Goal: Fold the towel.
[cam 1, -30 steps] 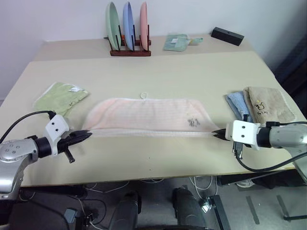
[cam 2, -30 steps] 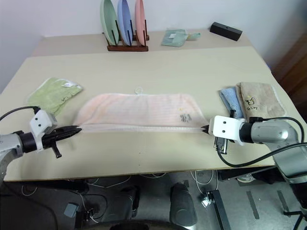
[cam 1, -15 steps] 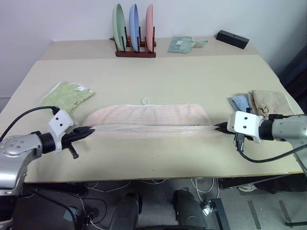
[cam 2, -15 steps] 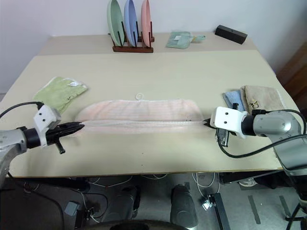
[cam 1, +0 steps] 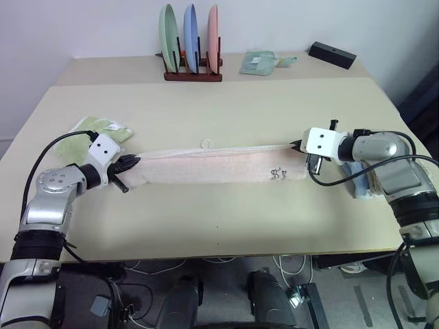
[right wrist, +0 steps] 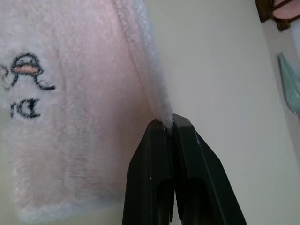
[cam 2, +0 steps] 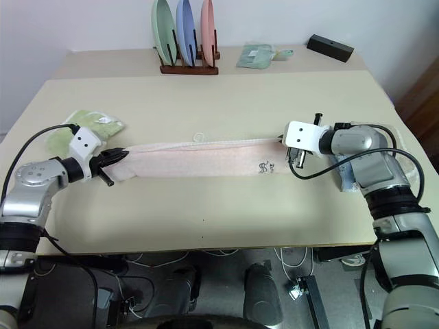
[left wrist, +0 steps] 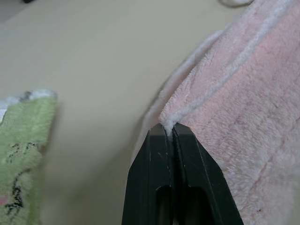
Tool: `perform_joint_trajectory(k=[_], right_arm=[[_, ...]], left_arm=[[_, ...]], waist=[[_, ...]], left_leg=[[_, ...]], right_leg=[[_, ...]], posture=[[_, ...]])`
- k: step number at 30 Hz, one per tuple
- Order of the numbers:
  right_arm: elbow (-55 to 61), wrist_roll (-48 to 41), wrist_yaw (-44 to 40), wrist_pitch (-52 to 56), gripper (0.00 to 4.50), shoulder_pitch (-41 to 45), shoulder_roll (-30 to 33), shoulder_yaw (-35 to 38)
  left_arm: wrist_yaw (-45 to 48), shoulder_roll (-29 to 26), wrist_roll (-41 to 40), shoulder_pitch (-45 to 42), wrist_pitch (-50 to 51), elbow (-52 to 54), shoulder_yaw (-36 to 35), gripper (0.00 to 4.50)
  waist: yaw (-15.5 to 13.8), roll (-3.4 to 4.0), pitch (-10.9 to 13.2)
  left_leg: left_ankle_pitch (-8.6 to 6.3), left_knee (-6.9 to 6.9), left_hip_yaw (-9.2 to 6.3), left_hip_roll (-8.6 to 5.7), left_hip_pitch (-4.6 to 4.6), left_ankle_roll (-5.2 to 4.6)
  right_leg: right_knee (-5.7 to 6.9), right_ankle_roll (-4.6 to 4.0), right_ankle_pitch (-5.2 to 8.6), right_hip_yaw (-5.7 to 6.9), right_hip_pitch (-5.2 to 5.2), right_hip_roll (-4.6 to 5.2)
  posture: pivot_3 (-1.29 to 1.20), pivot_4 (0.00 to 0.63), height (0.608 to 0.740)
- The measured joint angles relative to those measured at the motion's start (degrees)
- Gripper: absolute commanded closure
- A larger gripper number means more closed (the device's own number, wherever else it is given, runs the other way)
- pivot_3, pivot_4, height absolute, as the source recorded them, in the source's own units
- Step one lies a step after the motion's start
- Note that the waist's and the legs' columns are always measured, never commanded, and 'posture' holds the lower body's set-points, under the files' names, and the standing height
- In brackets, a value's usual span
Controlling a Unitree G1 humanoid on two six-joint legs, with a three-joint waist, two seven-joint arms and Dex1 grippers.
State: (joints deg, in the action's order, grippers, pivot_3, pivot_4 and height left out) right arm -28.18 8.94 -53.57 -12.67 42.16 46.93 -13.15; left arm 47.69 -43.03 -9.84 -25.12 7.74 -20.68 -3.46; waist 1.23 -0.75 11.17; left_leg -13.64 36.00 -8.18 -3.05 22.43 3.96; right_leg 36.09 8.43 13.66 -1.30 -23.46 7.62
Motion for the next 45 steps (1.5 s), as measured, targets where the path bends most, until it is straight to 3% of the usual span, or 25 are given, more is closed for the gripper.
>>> perform_joint_trajectory(k=[6,7,10,15,16,23,28,31,37,45], right_arm=[[-7.2,2.8,2.4,-5.4,4.45,2.0,-2.1,-1.7],[-7.7,3.1,3.0,-5.6,4.21,2.0,-2.3,-1.7],[-9.3,3.3,4.5,-4.8,3.15,2.1,-2.6,-1.1],[-6.9,3.3,6.8,-3.8,0.56,1.4,-0.8,1.6],[-5.2,3.2,6.9,-3.3,0.1,0.6,-0.1,2.5],[14.9,-2.5,5.8,7.8,0.1,-12.6,5.1,11.8],[32.0,-13.0,3.6,24.6,0.04,-22.6,5.1,19.5],[46.2,-26.4,6.5,42.1,0.04,-29.6,-1.7,26.2],[61.2,-42.5,18.7,63.0,0.04,-37.6,-16.1,28.5],[62.1,-48.8,37.0,74.9,0.04,-38.8,-29.8,31.7]], left_arm=[[-0.4,1.5,1.1,-2.5,-1.8,-5.6,0.7,4.5],[-0.4,1.9,0.6,-2.6,-0.6,-5.9,0.6,4.21],[-0.8,2.4,-0.7,-2.5,2.1,-6.9,-0.5,3.13],[-5.0,2.4,-0.7,-2.1,1.9,-6.8,-2.9,0.51],[-5.8,2.5,-0.7,-1.8,1.9,-6.4,-3.3,0.49],[-10.8,4.3,-6.3,1.7,8.8,0.9,-11.2,0.49],[-13.2,5.3,-9.6,2.8,13.4,5.3,-13.9,0.49],[-13.6,5.3,-10.2,4.1,13.5,8.5,-14.8,0.49],[-13.5,5.1,-8.8,6.3,13.2,13.1,-13.0,0.49],[-17.2,5.0,-5.0,5.0,12.7,9.3,-13.0,0.49]], waist=[[0.1,0.0,0.0],[0.1,0.0,0.0],[0.3,0.0,0.0],[1.1,0.01,0.0],[1.2,0.01,0.0],[1.2,0.0,0.0],[1.1,-0.01,0.0],[1.2,-0.11,-0.1],[0.7,-0.11,-0.1],[0.0,-0.12,-0.1]], left_leg=[[0.0,0.0,0.0,-0.01,0.0,0.0],[0.0,0.0,0.0,-0.01,0.0,0.0],[0.0,0.0,-0.01,-0.01,0.0,0.0],[0.0,-0.01,-0.04,-0.01,0.0,0.0],[0.0,-0.03,-0.04,-0.01,0.0,0.0],[-0.01,0.0,-0.05,-0.01,0.0,-0.01],[-0.01,0.04,-0.06,0.0,-0.02,-0.02],[-0.04,0.01,-0.13,0.02,-0.02,-0.06],[-0.04,0.04,-0.1,0.0,-0.02,-0.06],[-0.04,0.02,-0.08,0.01,-0.02,-0.07]], right_leg=[[0.02,0.02,-0.01,0.0,0.0,0.0],[0.03,0.03,-0.01,0.0,-0.01,0.0],[0.04,0.03,-0.01,0.0,-0.01,-0.01],[0.06,0.03,-0.02,0.0,-0.02,0.0],[0.05,0.03,-0.01,0.0,-0.02,0.0],[0.05,0.04,-0.01,-0.01,0.02,0.0],[0.06,0.05,-0.02,-0.02,0.04,0.0],[0.05,0.04,-0.02,-0.01,0.06,-0.02],[0.03,0.03,-0.01,-0.03,0.06,-0.02],[0.04,0.03,-0.01,-0.02,0.02,-0.04]], posture=[[0.0,0.15,0.74],[0.0,0.15,0.74],[0.0,0.15,0.74],[0.0,0.15,0.74],[0.0,0.15,0.74],[0.0,0.15,0.74],[0.0,0.15,0.74],[0.0,0.15,0.74],[0.0,0.15,0.74],[0.0,0.15,0.74]])
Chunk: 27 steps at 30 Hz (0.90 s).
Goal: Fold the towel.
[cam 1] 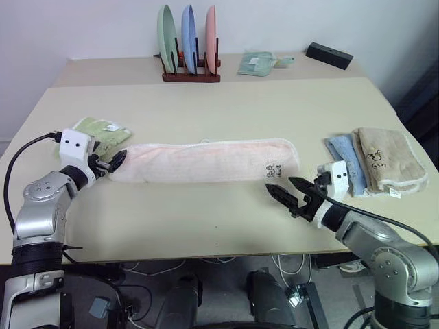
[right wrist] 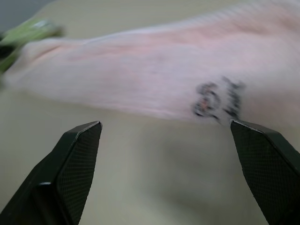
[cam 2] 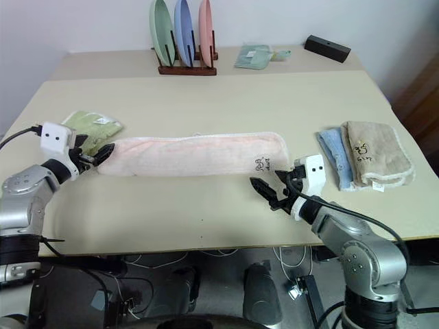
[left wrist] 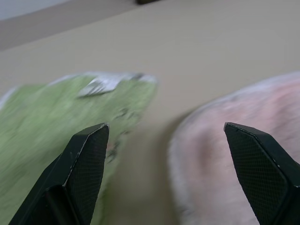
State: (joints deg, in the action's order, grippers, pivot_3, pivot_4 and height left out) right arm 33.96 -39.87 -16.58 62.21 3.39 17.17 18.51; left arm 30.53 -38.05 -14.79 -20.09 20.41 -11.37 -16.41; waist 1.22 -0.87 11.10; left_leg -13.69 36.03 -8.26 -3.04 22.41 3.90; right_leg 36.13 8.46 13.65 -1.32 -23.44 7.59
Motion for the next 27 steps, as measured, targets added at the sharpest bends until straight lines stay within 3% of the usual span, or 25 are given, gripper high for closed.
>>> perform_joint_trajectory(k=[4,8,17,20,27], right_arm=[[-1.9,-2.4,6.5,2.9,0.04,1.0,-4.5,3.9],[-5.0,-4.8,12.0,4.4,0.04,4.6,-7.9,7.6],[-19.8,-6.6,21.3,1.0,0.04,17.2,-13.7,13.8],[-22.7,-6.6,22.1,-0.6,0.87,18.9,-13.7,14.0],[-25.5,-7.2,23.7,-2.2,4.47,19.6,-13.5,14.6]], left_arm=[[1.1,0.3,-1.4,-0.1,-0.2,1.2,-0.5,0.49],[6.6,1.6,-5.9,2.7,0.8,10.3,0.9,0.49],[13.7,5.2,-9.7,8.0,5.4,29.1,15.2,0.49],[12.3,7.1,-9.7,8.5,6.7,30.7,17.2,0.49],[10.5,7.4,-9.5,9.6,7.6,31.8,17.7,0.49]], waist=[[-0.3,0.0,0.0],[-0.3,0.0,0.0],[0.0,0.08,0.0],[0.0,0.07,0.0],[0.1,0.11,0.0]], left_leg=[[0.0,-0.01,0.02,-0.01,0.01,0.0],[0.0,-0.02,0.02,0.0,0.01,0.0],[0.0,-0.06,0.06,0.01,-0.02,0.0],[0.0,-0.05,0.06,0.01,-0.02,0.0],[0.0,-0.06,0.06,0.01,-0.02,-0.01]], right_leg=[[-0.03,0.0,0.0,-0.01,0.01,0.02],[-0.03,-0.01,0.0,-0.01,0.01,0.02],[-0.02,-0.03,0.0,-0.05,0.0,0.0],[-0.02,-0.03,0.0,-0.05,0.0,-0.01],[-0.02,-0.02,0.0,-0.05,0.0,-0.01]], posture=[[0.0,0.15,0.74],[0.0,0.15,0.74],[0.0,0.15,0.74],[0.0,0.15,0.74],[0.0,0.15,0.74]])
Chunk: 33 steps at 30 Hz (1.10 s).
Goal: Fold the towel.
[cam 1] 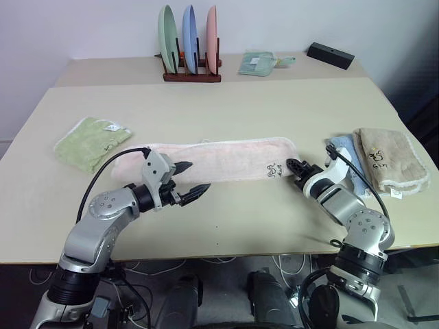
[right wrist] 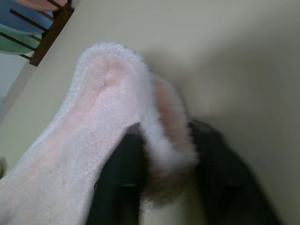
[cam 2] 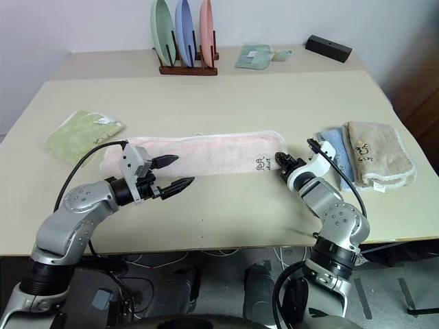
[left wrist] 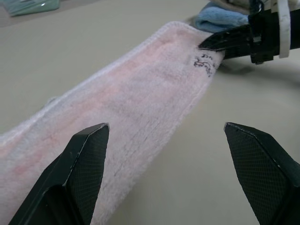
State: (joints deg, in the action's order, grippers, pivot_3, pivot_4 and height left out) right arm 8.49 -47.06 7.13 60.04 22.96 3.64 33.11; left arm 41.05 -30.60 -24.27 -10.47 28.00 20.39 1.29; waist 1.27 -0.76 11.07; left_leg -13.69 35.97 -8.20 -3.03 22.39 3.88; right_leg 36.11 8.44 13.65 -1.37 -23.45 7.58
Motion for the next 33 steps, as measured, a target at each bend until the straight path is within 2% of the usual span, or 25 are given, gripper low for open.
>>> perform_joint_trajectory(k=[5,11,14,16,20,22,26,30,33], right_arm=[[0.8,-2.3,1.5,0.4,4.47,-0.1,2.2,0.6],[6.1,-8.0,1.5,3.7,4.47,-1.7,14.3,5.6],[7.1,-9.7,0.9,5.4,4.47,-2.2,18.3,6.3],[7.7,-9.9,-1.0,6.6,4.47,-2.2,22.2,3.6],[12.5,-6.0,-8.0,6.4,4.47,-1.7,28.3,-10.2],[13.5,-4.2,-10.6,5.7,4.47,-0.6,27.8,-17.8],[11.4,0.6,-12.1,2.4,4.47,3.5,19.9,-28.6],[4.4,7.8,-13.7,-2.4,4.47,4.7,15.7,-36.0],[1.0,11.2,-15.5,-4.6,4.47,4.8,14.7,-38.0]], left_arm=[[-0.1,-0.2,0.4,0.7,-0.2,-0.1,0.0,0.49],[-0.2,0.7,1.5,0.6,-1.3,-2.3,0.2,0.49],[0.1,1.2,2.1,0.1,-2.2,-3.2,0.5,0.49],[0.2,1.7,2.5,-1.2,-2.6,-4.5,1.2,0.49],[0.2,2.6,3.1,-2.1,-3.5,-5.9,2.3,0.49],[0.2,2.8,3.4,-2.5,-3.8,-6.1,2.4,0.49],[-0.1,4.0,3.9,-3.4,-4.0,-6.4,2.5,0.49],[-1.1,5.1,4.5,-3.3,-4.0,-6.5,2.6,0.49],[-1.9,5.5,4.6,-2.8,-3.8,-5.8,2.5,0.49]], waist=[[-0.3,0.03,0.0],[-0.4,0.04,0.0],[0.0,0.11,0.0],[0.0,0.13,0.0],[0.1,0.12,0.0],[0.1,0.12,0.0],[-0.2,0.11,0.0],[-0.6,0.09,0.0],[-0.4,0.09,0.0]], left_leg=[[0.0,0.02,0.0,-0.02,0.04,0.0],[-0.03,0.01,0.0,-0.02,0.06,-0.05],[-0.05,0.01,0.05,0.0,0.03,-0.09],[-0.05,0.02,0.06,0.01,0.03,-0.1],[-0.08,0.01,0.07,0.03,0.03,-0.14],[-0.08,0.02,0.07,0.03,0.04,-0.14],[-0.08,0.04,0.06,0.01,0.07,-0.14],[-0.08,0.04,0.03,-0.04,0.11,-0.14],[-0.08,0.02,0.03,-0.03,0.11,-0.13]], right_leg=[[-0.04,0.0,0.01,0.0,0.01,0.02],[-0.08,0.0,0.02,0.0,0.02,0.02],[-0.08,-0.01,0.02,-0.01,0.02,0.02],[-0.08,0.0,0.02,0.0,0.01,0.01],[-0.1,0.02,0.03,0.0,0.01,0.0],[-0.1,0.02,0.03,0.0,0.01,0.0],[-0.13,0.02,0.03,0.0,0.0,0.01],[-0.19,0.03,0.02,0.0,0.02,0.03],[-0.19,0.03,0.02,0.0,0.0,0.02]], posture=[[0.0,0.15,0.74],[0.0,0.15,0.74],[0.0,0.15,0.74],[0.0,0.15,0.74],[0.0,0.15,0.74],[0.0,0.15,0.74],[0.0,0.15,0.74],[0.0,0.15,0.74],[0.0,0.15,0.74]])
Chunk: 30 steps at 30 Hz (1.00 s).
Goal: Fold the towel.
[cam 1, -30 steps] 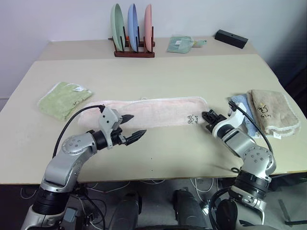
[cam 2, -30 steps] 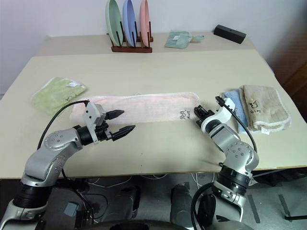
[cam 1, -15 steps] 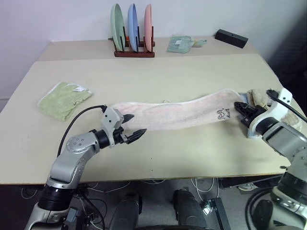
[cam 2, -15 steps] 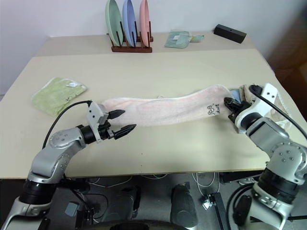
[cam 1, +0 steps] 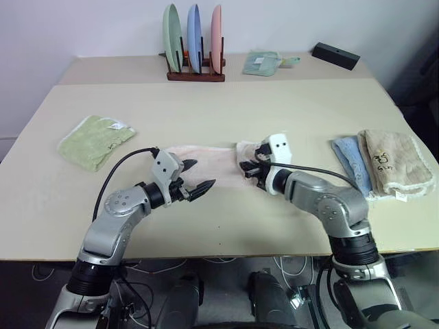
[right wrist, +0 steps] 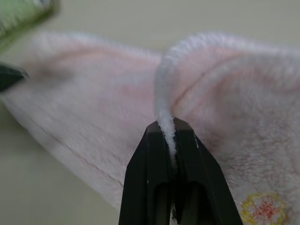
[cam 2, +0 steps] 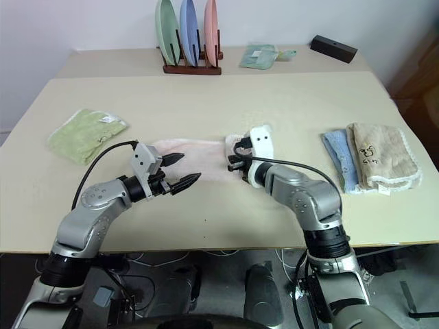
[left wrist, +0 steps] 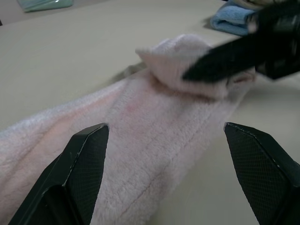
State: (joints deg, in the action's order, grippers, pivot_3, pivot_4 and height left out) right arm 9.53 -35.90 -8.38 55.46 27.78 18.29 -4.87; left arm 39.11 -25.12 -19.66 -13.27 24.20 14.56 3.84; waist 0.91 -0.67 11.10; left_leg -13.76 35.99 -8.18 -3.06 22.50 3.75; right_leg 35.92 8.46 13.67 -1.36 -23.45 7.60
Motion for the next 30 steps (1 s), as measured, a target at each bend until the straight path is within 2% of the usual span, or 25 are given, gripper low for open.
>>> perform_joint_trajectory(k=[7,10,14,20,21,23,26,30], right_arm=[[-1.5,4.3,-3.1,-1.7,4.47,0.1,-2.2,-0.9],[-0.9,5.0,-5.7,-2.4,3.62,0.1,-2.1,-1.2],[5.3,4.8,-10.1,-3.5,1.61,-0.1,0.2,-1.1],[15.7,1.8,-16.3,-3.5,1.61,-3.2,8.6,4.7],[15.8,1.9,-16.9,-3.6,2.18,-3.8,9.5,5.1],[14.7,2.7,-16.7,-3.7,2.93,-4.3,10.4,5.9],[9.1,6.8,-16.3,-7.3,4.47,-2.9,11.1,5.6],[-1.1,12.7,-16.6,-14.7,4.47,1.1,8.1,2.8]], left_arm=[[-0.8,0.0,0.2,1.8,0.2,1.5,0.0,0.49],[-0.8,-0.1,0.3,1.8,0.2,1.5,0.0,0.49],[-0.6,-0.2,0.3,1.8,0.2,1.5,0.0,0.49],[-0.4,-1.2,0.3,1.8,0.2,1.2,-0.4,0.49],[-0.4,-1.2,0.3,1.7,0.2,1.1,-0.5,0.49],[-0.4,-1.3,0.3,1.7,0.2,0.9,-0.5,0.49],[-0.4,-1.3,0.4,1.7,0.1,0.2,-0.6,0.49],[-0.5,-1.2,0.4,1.6,0.1,-0.2,-0.5,0.49]], waist=[[0.2,0.0,0.0],[0.2,0.0,0.0],[0.2,0.01,0.0],[-0.1,-0.02,0.0],[-0.1,-0.01,0.0],[0.1,-0.01,0.0],[0.1,-0.02,0.0],[0.2,-0.02,0.0]], left_leg=[[0.0,-0.02,-0.01,0.02,-0.03,0.0],[0.0,-0.03,-0.01,0.02,-0.03,0.0],[0.0,-0.03,-0.01,0.02,-0.02,0.0],[0.0,-0.02,-0.02,0.01,-0.01,0.0],[0.0,-0.03,-0.01,0.02,-0.01,0.0],[0.0,-0.03,0.0,0.03,-0.02,0.0],[0.0,-0.03,0.02,0.03,-0.02,0.0],[0.0,-0.07,0.02,0.03,-0.03,0.0]], right_leg=[[0.07,0.0,0.0,0.0,-0.04,-0.02],[0.06,0.0,0.0,0.0,-0.04,-0.02],[0.05,0.0,0.01,0.0,-0.03,-0.01],[-0.06,0.02,0.02,0.01,0.03,-0.01],[-0.05,0.02,0.02,0.01,0.02,-0.01],[-0.05,0.02,0.02,0.0,0.0,-0.02],[-0.05,0.01,0.02,0.0,0.01,-0.01],[-0.05,0.01,0.02,0.01,-0.01,-0.01]], posture=[[0.0,0.15,0.74],[0.0,0.15,0.74],[0.0,0.15,0.74],[0.0,0.15,0.74],[0.0,0.15,0.74],[0.0,0.15,0.74],[0.0,0.15,0.74],[0.0,0.15,0.74]])
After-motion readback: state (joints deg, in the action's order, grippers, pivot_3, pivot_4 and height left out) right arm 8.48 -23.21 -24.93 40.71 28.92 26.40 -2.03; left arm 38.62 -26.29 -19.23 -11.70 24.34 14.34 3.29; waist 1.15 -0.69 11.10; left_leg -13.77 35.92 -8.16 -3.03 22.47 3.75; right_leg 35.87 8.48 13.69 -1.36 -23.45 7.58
